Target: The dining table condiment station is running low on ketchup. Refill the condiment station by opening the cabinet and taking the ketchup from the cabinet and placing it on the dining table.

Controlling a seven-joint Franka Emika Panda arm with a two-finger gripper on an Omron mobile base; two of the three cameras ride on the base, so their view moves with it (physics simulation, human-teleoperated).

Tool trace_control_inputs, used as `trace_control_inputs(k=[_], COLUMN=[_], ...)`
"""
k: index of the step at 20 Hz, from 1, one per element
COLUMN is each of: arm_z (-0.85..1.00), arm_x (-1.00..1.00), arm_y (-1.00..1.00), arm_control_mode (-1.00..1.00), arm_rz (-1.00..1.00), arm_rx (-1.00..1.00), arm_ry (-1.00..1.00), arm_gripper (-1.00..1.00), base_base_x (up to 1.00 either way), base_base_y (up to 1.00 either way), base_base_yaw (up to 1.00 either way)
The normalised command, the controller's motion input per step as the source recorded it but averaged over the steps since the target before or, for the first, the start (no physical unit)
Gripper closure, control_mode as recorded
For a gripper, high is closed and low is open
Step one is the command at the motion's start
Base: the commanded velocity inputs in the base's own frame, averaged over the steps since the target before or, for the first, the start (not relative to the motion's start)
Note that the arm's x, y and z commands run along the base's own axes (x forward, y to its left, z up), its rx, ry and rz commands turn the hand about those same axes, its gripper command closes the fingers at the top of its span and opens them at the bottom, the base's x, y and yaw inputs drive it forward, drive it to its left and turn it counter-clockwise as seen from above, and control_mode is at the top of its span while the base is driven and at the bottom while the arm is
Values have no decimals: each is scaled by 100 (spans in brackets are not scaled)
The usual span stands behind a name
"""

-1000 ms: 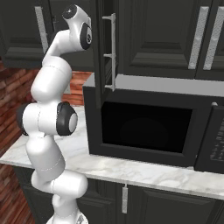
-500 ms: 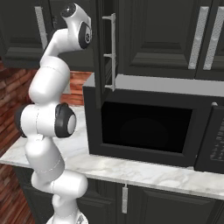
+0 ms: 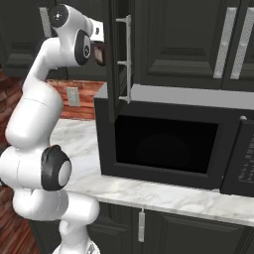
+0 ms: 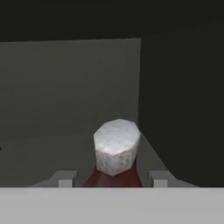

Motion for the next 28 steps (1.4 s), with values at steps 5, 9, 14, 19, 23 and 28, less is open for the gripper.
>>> trace_control_inputs(k=[5, 9, 14, 19, 23, 28], arm_z=[10, 0, -19, -60, -35, 0], arm_x=[-100, -100, -100, -100, -40, 0], arm_y=[5, 13, 24, 27, 13, 1], arm_control_mode=[-100, -100, -100, -100, -100, -100], arm_rz=[8, 7, 8, 9, 8, 1], arm_rx=[0, 0, -2, -7, -9, 0], arm_ry=[-15, 0, 4, 21, 20, 4], arm_gripper=[100, 100, 100, 100, 100, 100], base_base_x=[0, 0, 0, 0, 0, 0], base_base_y=[0, 0, 0, 0, 0, 0], base_base_yaw=[0, 0, 0, 0, 0, 0])
